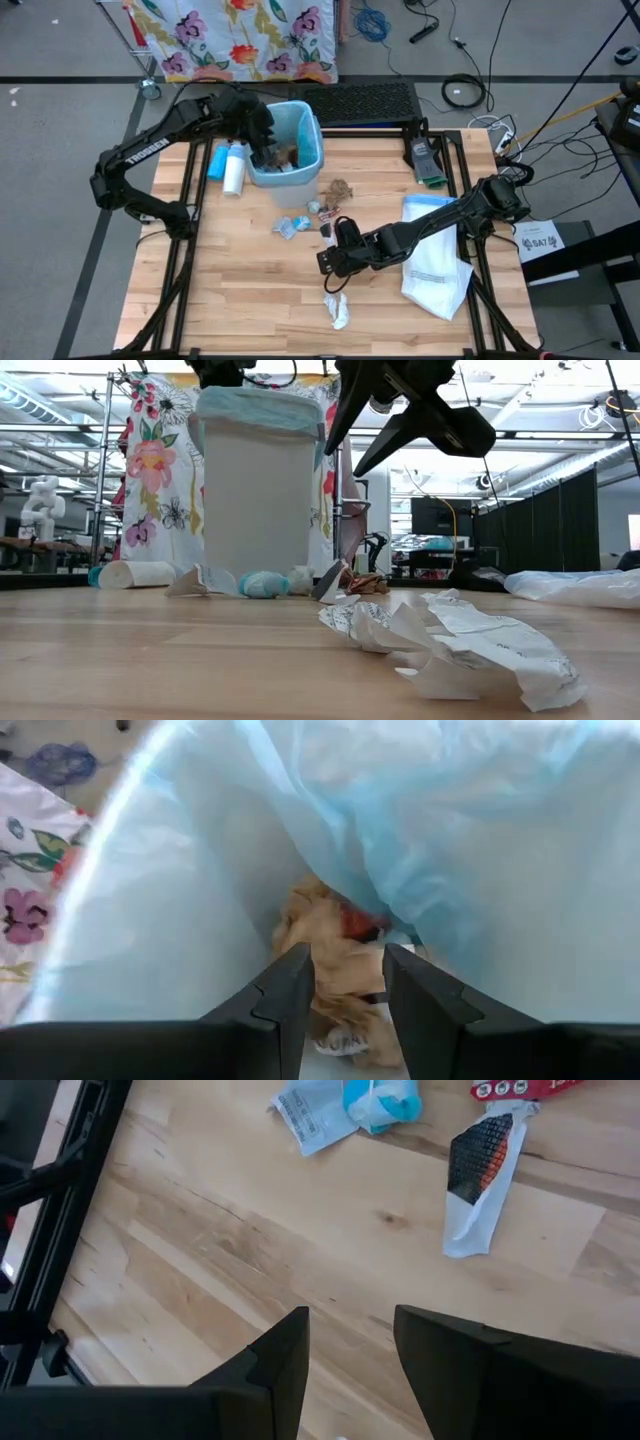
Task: Place trash/remove bag and relplace
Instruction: Put the brown napkin into the white trash bin, then put the white paper into the white trash bin
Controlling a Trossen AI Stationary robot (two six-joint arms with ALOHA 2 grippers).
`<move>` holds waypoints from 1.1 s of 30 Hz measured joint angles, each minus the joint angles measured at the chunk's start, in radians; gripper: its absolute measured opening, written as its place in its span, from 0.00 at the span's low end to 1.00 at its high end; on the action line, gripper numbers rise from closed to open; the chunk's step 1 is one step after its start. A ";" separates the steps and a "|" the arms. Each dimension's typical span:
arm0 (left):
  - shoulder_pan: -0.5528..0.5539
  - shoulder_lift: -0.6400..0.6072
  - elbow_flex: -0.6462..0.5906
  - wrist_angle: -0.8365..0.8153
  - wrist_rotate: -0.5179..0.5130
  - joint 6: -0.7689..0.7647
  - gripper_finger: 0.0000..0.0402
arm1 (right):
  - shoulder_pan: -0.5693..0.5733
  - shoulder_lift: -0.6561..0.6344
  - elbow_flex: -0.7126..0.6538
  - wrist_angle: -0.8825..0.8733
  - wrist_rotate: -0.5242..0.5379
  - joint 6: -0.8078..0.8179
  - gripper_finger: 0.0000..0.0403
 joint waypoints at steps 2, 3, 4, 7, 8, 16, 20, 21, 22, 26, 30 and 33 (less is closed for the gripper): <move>0.000 0.000 0.035 -0.019 -0.003 0.001 0.32 | -0.011 0.000 0.000 0.001 0.000 -0.016 0.35; -0.002 0.000 0.049 -0.031 -0.003 0.002 0.32 | -0.017 0.000 0.000 0.004 0.000 -0.018 0.35; -0.003 0.000 0.063 -0.037 -0.003 0.002 0.32 | -0.024 0.000 0.000 0.007 0.000 -0.017 0.35; -0.003 -0.001 0.107 -0.077 -0.003 -0.002 0.32 | -0.042 0.000 0.000 0.007 0.000 -0.017 0.35; -0.002 -0.001 0.121 -0.107 -0.003 -0.008 0.32 | -0.047 0.000 0.000 0.008 0.000 -0.017 0.35; -0.002 -0.067 0.116 -0.235 0.237 0.098 0.32 | -0.080 0.000 0.000 0.007 -0.008 -0.018 0.35; -0.002 -0.154 -0.001 -0.201 0.376 0.098 0.32 | -0.090 0.000 0.000 -0.012 -0.008 -0.015 0.35; -0.002 -0.177 -0.044 -0.193 0.375 0.097 0.32 | -0.093 0.000 0.000 -0.020 -0.008 -0.009 0.35; -0.002 -0.202 -0.091 -0.180 0.375 0.096 0.32 | -0.097 0.000 0.000 -0.030 -0.010 0.000 0.35; 0.001 -0.313 -0.315 -0.086 0.382 0.015 0.32 | -0.131 0.004 0.000 -0.093 -0.090 0.022 0.35; 0.001 -0.434 -0.523 0.044 0.376 -0.075 0.32 | -0.171 0.030 0.000 -0.088 -0.166 -0.034 0.35; 0.000 -0.507 -0.632 0.067 0.375 -0.136 0.32 | -0.199 0.058 0.000 -0.069 -0.206 -0.074 0.35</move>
